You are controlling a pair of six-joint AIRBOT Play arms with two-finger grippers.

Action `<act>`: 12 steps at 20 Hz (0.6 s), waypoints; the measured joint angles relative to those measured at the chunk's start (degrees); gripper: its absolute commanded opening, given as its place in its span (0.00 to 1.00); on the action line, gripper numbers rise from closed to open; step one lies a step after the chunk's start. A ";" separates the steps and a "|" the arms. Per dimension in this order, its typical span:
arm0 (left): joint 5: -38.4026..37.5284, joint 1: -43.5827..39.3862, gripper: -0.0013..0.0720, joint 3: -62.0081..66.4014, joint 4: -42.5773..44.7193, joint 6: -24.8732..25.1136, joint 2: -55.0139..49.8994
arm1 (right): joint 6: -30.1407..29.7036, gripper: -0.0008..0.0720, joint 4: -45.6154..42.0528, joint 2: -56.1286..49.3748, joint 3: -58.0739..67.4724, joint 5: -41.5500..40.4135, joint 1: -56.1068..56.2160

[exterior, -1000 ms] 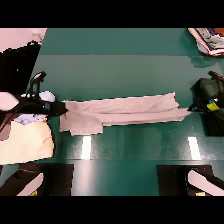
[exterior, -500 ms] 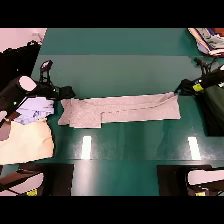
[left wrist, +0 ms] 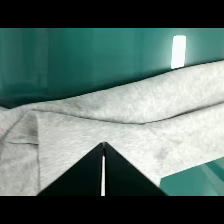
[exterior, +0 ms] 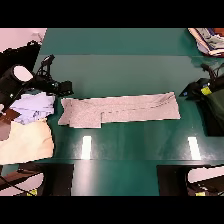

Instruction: Fold the shirts.

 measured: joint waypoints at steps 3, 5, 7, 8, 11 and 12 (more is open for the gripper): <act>0.92 -1.33 0.04 0.26 -1.99 0.00 -0.04 | -1.99 0.80 0.94 -0.13 -6.51 -1.36 -1.44; 2.43 -3.80 0.04 0.28 -2.71 0.00 -0.17 | -3.69 0.73 4.55 -0.11 -10.19 -2.34 -1.44; 5.07 -7.32 0.04 0.28 -3.28 -0.02 -0.70 | -5.33 0.43 7.54 -0.13 -13.11 -4.76 -0.39; 6.36 -9.09 0.04 0.28 -3.32 -0.13 -1.22 | -6.14 0.43 8.50 -0.13 -13.94 -5.77 0.24; 9.66 -14.43 0.04 0.28 -3.78 -1.07 -4.00 | -8.00 0.03 10.05 -0.20 -14.67 -8.02 2.69; 10.78 -16.15 0.04 0.42 -4.22 -1.33 -5.40 | -8.44 0.03 10.19 -0.24 -13.99 -8.00 3.39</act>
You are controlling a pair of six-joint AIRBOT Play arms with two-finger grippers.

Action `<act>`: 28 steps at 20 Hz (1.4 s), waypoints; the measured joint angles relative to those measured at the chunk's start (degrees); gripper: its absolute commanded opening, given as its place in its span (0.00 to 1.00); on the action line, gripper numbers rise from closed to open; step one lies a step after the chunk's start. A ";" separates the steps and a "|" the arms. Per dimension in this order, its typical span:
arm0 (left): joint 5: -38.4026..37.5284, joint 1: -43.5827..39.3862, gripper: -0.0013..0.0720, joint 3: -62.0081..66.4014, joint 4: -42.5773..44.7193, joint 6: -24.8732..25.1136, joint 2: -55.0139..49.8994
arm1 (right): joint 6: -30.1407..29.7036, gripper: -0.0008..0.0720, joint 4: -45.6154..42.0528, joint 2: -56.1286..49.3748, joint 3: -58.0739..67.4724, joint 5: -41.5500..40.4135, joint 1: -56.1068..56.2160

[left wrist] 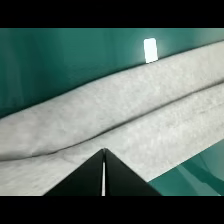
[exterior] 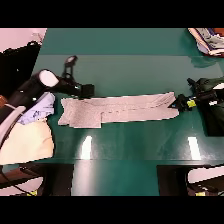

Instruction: Fold the shirts.

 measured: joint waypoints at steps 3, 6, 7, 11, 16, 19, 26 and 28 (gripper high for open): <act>2.21 -4.20 0.04 1.92 -1.68 -0.39 -5.35 | -0.83 0.03 2.71 1.62 4.24 3.37 2.16; 2.91 -7.63 0.04 5.81 -2.78 -0.52 -11.34 | 0.26 0.03 5.03 5.99 10.19 5.51 5.57; 3.06 -8.74 0.04 7.43 -3.10 -0.52 -13.38 | 1.36 0.03 5.29 7.72 12.44 5.88 7.06; 3.06 -12.11 0.04 12.55 -3.65 -0.50 -19.61 | 6.25 0.03 6.23 12.81 21.07 6.71 14.58; 3.30 -13.29 0.04 14.71 -3.76 -0.33 -22.88 | 9.33 0.03 6.56 14.51 29.29 6.19 25.16; 1.90 -11.80 0.04 15.34 -3.72 -0.28 -22.84 | 9.92 0.03 6.64 14.71 31.43 4.72 30.49; -7.41 0.92 0.04 15.98 5.51 -0.20 -10.23 | 8.44 0.03 6.64 12.31 32.61 -2.58 42.01; -9.29 5.84 0.04 16.02 10.03 -0.17 -4.76 | 7.04 0.03 6.64 9.29 32.89 -5.88 46.58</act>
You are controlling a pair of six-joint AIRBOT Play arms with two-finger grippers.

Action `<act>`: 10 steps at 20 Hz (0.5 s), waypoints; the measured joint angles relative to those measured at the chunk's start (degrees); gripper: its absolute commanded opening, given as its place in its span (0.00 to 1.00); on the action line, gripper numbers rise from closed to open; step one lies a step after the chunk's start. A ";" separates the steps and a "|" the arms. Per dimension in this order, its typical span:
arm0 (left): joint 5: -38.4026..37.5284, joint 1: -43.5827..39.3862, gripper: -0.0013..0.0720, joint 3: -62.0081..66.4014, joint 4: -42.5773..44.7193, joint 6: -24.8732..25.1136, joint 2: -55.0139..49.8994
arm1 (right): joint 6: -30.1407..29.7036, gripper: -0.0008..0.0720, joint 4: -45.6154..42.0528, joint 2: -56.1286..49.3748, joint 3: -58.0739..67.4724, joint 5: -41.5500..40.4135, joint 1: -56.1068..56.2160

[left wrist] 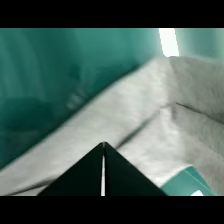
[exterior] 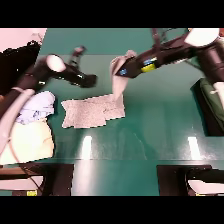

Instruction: Fold the shirts.

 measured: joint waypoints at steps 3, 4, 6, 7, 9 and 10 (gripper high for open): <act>-1.77 6.97 0.04 0.00 5.73 0.00 7.80 | -2.12 0.24 0.02 -7.32 3.23 -4.46 7.69; -2.16 8.90 0.04 0.00 6.82 0.02 9.70 | -2.62 0.60 0.00 -10.51 5.25 -5.75 10.27; -2.58 12.24 0.04 0.02 8.46 0.00 12.70 | -3.43 0.88 -0.04 -16.28 9.40 -7.32 14.38; -3.08 13.53 0.04 0.00 9.01 0.00 13.64 | -3.67 0.87 -0.04 -19.06 11.69 -7.50 16.13; -4.11 14.95 0.04 0.00 9.57 0.02 14.80 | -3.96 0.78 -0.31 -22.88 15.15 -5.73 17.94; -4.55 15.39 0.04 0.00 9.66 0.02 15.10 | -3.72 0.77 -1.07 -23.91 15.91 -4.17 18.12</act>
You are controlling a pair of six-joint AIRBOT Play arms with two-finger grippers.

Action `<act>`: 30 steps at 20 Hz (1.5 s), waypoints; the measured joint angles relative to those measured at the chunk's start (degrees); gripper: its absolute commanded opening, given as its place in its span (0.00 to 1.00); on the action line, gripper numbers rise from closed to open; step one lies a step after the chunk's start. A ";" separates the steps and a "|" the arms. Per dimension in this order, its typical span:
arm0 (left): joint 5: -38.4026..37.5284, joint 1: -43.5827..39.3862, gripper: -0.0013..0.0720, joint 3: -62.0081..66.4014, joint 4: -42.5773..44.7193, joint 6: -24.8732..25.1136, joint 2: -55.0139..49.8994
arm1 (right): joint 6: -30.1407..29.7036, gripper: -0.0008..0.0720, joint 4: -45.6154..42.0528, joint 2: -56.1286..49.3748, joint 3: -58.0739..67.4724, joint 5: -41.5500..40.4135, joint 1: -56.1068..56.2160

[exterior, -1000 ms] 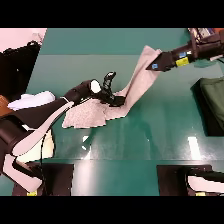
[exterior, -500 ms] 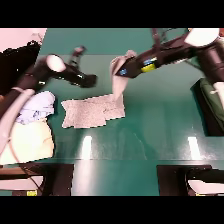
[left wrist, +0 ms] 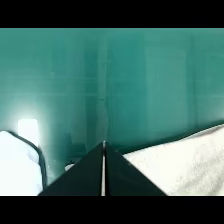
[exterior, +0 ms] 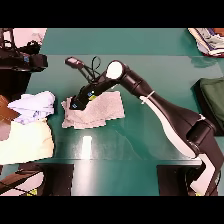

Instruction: Fold the shirts.

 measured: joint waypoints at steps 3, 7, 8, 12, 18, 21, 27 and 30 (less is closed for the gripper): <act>-1.07 0.81 0.04 0.00 0.37 -0.02 0.57 | 2.14 0.77 -2.80 0.52 -3.34 5.25 -2.43; -2.51 1.14 0.04 0.00 0.22 -0.02 0.81 | 3.39 0.77 -4.59 6.93 -16.94 7.78 -10.78; -2.69 1.18 0.04 0.00 0.11 -0.02 0.85 | 3.52 0.77 -4.79 8.98 -21.05 7.43 -13.60; -3.10 1.22 0.04 0.00 -1.46 -0.02 0.85 | 4.31 0.78 -4.79 15.61 -35.30 3.21 -24.46; -2.19 1.22 0.04 -0.11 -3.43 -0.02 0.74 | 4.15 0.78 2.93 14.08 -44.11 -1.97 -31.39; -1.64 1.25 0.04 -0.15 -3.76 -0.02 0.70 | 3.39 0.78 7.41 9.57 -41.11 -2.40 -28.94; -1.09 1.22 0.04 -0.15 -4.09 -0.02 0.70 | 3.04 0.15 12.17 -0.46 -29.62 -1.88 -21.09; -1.11 1.25 0.04 -0.15 -4.98 -0.02 0.70 | 2.89 0.03 12.24 -2.84 -24.48 -0.61 -18.84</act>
